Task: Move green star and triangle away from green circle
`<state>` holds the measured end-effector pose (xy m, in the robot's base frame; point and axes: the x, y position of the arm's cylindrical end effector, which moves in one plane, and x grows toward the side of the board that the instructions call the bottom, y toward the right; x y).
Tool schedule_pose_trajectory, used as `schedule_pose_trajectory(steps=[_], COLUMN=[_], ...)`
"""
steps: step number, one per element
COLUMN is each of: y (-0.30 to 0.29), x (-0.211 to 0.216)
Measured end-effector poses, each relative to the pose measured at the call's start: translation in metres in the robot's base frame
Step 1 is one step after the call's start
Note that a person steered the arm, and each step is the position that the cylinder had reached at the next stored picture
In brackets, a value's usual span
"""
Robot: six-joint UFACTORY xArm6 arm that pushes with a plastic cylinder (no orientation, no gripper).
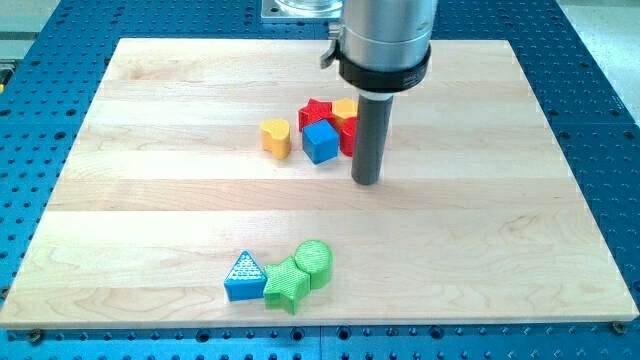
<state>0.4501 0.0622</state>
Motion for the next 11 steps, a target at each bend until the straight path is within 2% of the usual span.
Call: schedule_pose_trajectory(steps=[2, 4, 5, 7, 8, 9, 10, 11], y=[0.015, 0.034, 0.04, 0.04, 0.043, 0.033, 0.024, -0.049], x=[-0.016, -0.009, 0.016, 0.107, 0.121, 0.167, 0.169, 0.168])
